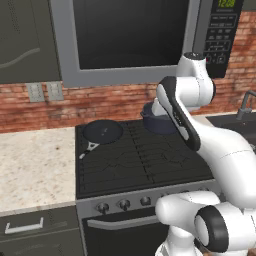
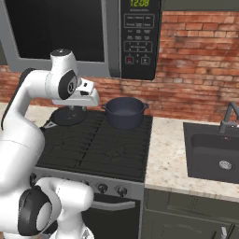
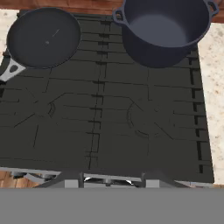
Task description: Move the pot and pan from the stove into the sink.
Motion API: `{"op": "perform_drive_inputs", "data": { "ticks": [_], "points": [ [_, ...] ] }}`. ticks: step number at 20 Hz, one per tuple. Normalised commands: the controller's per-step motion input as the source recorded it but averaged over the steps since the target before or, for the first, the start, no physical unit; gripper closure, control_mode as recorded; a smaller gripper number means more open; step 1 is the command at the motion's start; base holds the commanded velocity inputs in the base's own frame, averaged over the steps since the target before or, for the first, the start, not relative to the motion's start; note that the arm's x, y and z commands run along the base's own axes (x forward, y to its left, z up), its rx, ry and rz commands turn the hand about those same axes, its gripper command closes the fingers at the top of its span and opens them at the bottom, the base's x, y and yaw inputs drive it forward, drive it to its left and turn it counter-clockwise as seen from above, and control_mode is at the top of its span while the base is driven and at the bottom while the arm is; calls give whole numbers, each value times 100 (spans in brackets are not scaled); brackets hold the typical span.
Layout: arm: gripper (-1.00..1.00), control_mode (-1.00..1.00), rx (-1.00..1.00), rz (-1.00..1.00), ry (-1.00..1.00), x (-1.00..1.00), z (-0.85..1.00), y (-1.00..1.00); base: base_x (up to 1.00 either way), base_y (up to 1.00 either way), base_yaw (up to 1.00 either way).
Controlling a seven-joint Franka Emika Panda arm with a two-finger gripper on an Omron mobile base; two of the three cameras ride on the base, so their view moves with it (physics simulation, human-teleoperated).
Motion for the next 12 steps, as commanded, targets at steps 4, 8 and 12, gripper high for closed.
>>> {"op": "perform_drive_inputs", "data": {
  "ticks": [4,8,12],
  "points": [
    [-100,-100,0,0,0,-23,-1,0,0,0,0],
    [-100,-100,0,0,-8,-54,0,0,0,0,0],
    [-100,-100,0,0,-6,-49,0,6,0,0,0]
  ]
}}
